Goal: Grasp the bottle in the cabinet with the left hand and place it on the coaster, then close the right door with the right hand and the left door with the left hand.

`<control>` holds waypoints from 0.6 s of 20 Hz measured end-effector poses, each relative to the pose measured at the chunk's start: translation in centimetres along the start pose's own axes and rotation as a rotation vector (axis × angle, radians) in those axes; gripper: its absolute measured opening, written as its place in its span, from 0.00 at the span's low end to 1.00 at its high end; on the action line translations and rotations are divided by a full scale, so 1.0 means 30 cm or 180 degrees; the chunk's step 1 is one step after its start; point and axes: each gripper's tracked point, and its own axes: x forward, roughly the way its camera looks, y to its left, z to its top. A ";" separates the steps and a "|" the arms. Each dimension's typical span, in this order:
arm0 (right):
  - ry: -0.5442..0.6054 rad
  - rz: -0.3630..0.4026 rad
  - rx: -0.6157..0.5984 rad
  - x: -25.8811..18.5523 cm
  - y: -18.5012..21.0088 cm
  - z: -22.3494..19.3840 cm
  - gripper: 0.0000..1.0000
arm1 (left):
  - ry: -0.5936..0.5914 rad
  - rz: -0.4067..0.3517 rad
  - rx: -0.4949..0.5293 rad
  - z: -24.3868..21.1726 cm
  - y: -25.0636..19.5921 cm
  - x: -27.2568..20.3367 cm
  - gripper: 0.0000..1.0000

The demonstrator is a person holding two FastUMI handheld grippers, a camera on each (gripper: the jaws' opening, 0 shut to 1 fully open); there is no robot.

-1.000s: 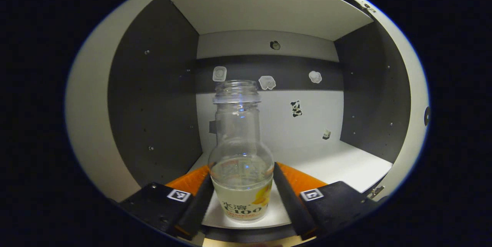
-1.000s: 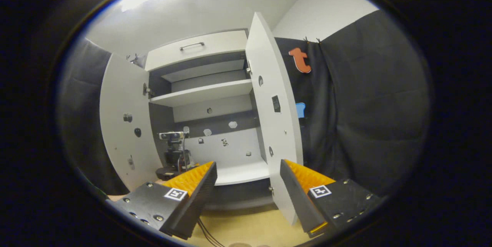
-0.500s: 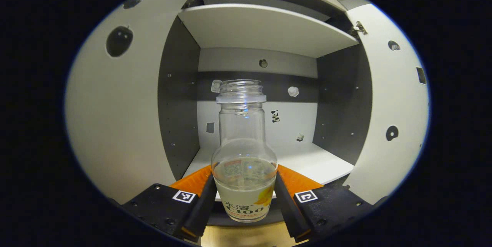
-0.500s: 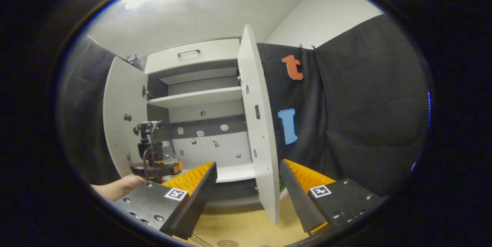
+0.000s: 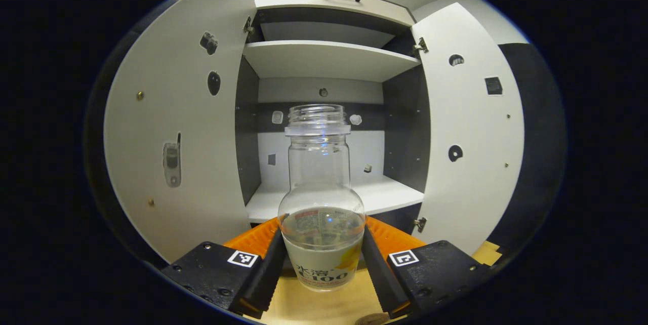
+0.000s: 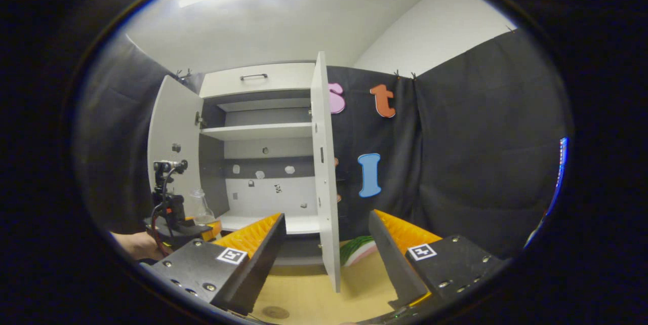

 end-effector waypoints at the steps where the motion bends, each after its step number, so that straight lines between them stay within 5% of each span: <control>1: 0.0025 -0.0016 0.0004 -0.012 -0.005 -0.004 0.99 | -0.0006 -0.0016 0.0023 -0.025 -0.012 -0.023 0.79; 12: -0.0028 0.0216 0.0116 -0.025 0.108 -0.003 1.00 | 0.0323 -0.0255 -0.0028 -0.477 -0.238 -0.139 0.79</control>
